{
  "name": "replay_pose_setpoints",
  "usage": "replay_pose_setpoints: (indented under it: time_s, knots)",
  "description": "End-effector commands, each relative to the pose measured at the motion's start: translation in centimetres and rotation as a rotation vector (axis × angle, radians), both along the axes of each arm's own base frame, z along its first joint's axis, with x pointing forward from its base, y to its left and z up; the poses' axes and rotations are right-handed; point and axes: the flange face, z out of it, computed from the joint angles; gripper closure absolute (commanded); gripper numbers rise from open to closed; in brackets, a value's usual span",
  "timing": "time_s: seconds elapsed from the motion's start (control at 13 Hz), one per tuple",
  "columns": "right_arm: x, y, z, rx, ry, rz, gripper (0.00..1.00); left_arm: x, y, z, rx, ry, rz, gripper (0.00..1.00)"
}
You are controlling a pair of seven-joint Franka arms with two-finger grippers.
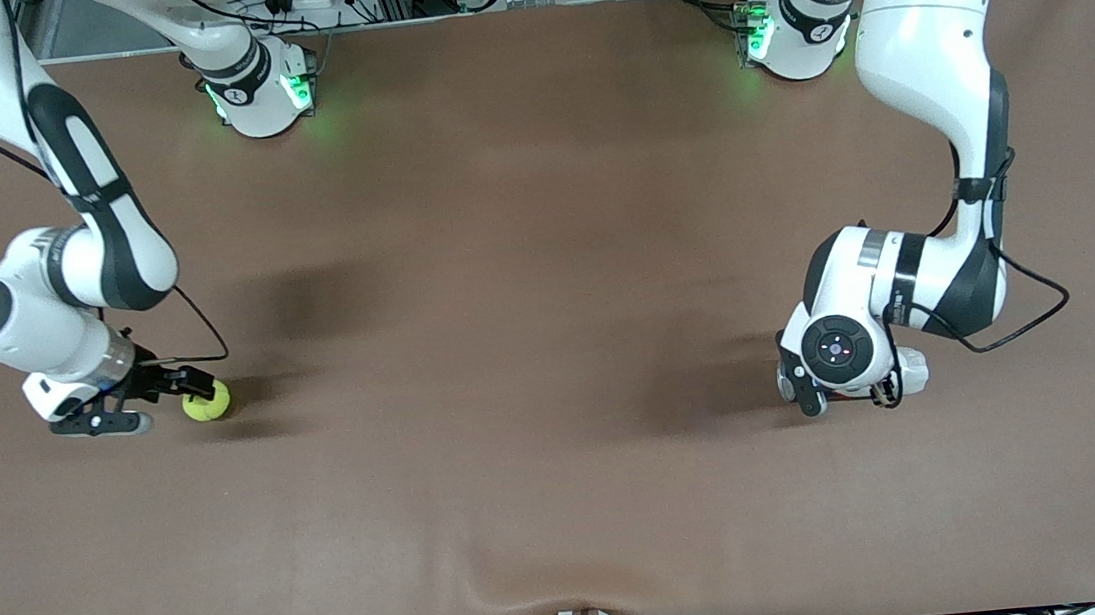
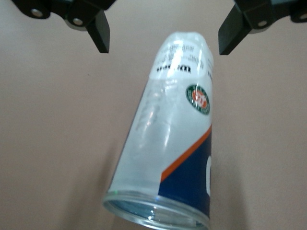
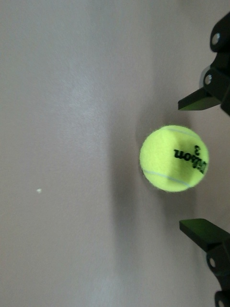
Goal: Insert tennis ball vertically with right arm
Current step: 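Raise the can with the left gripper while the right gripper grasps a ball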
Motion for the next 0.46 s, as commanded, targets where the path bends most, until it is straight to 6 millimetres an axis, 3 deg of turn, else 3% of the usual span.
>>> replay_pose_setpoints:
  time_s: [0.0,0.38]
  knots:
    - [-0.6,0.3,-2.0,-0.003,0.015,0.01,0.0,0.3,-0.1,-1.6,0.012,-0.014,-0.026,0.0]
    - [-0.4,1.0,-4.3,-0.006,-0.008,0.005,0.0,0.5,-0.7,-5.1,-0.012,-0.038,-0.048,0.0]
